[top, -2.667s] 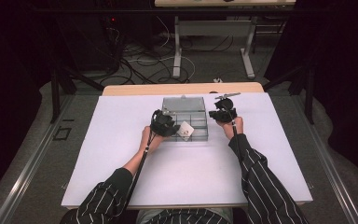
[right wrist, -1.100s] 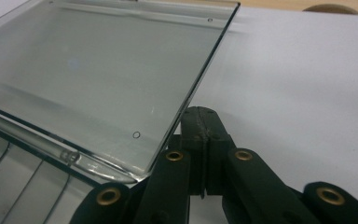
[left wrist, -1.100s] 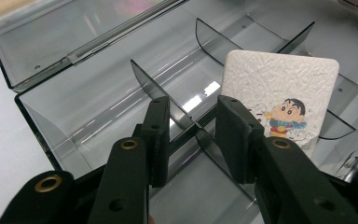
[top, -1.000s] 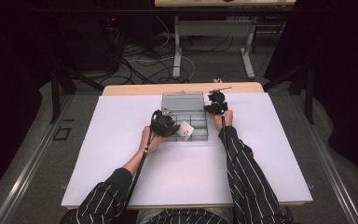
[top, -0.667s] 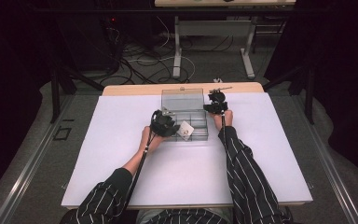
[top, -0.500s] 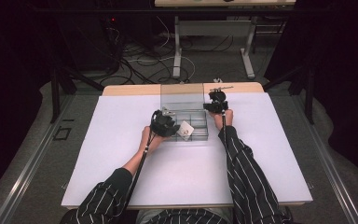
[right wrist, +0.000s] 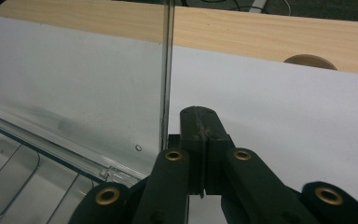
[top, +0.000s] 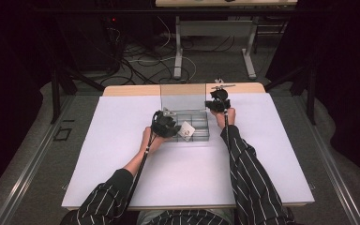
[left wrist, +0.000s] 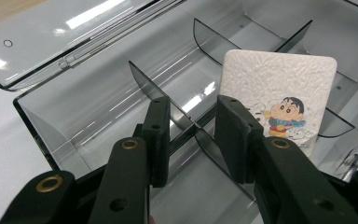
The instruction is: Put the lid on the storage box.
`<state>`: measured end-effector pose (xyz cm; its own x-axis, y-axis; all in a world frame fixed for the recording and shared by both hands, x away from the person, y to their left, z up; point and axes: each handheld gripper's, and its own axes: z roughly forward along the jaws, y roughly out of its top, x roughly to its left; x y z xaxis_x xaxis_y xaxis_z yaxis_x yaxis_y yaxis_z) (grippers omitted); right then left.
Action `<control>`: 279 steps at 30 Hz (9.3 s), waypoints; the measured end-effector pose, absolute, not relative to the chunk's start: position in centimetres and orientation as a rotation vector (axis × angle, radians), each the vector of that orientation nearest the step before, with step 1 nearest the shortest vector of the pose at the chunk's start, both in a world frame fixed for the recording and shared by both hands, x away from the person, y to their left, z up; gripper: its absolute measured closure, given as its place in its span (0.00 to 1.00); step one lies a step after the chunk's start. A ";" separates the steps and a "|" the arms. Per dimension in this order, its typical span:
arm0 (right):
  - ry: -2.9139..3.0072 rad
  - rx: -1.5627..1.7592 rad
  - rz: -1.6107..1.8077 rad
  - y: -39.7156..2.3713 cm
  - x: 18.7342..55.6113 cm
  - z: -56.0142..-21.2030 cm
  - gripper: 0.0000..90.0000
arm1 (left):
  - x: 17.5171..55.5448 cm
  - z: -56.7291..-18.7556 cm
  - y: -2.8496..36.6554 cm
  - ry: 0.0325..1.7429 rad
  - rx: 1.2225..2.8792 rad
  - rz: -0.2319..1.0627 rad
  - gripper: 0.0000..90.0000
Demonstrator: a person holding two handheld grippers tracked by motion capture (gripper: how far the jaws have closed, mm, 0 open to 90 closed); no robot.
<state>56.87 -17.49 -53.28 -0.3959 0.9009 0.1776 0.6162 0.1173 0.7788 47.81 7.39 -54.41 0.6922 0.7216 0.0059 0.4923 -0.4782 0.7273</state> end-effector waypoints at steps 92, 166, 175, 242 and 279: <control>2.138 1.247 1.008 -18.0 52.7 -47.2 0.81 | 51.2 -42.4 10.0 0.910 2.197 0.735 0.74; 2.257 1.007 1.006 -16.5 45.7 -45.5 0.75 | 45.1 -46.2 10.5 0.840 2.168 0.692 0.65; 2.272 1.010 0.994 -16.5 45.1 -46.0 0.74 | 44.6 -47.2 10.8 0.861 2.128 0.660 0.60; 2.470 1.081 0.834 -16.2 43.5 -49.5 0.65 | 43.8 -51.0 10.8 0.895 2.310 0.496 0.42; 2.507 1.083 0.941 -18.1 40.6 -50.2 0.16 | 40.9 -52.0 13.1 0.955 2.352 0.484 0.11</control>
<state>40.64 -18.08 -50.21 -0.6914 0.7221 0.0230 0.5591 0.5145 0.6502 40.93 13.13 -51.95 0.6825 0.7210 0.1197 0.5229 -0.5961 0.6093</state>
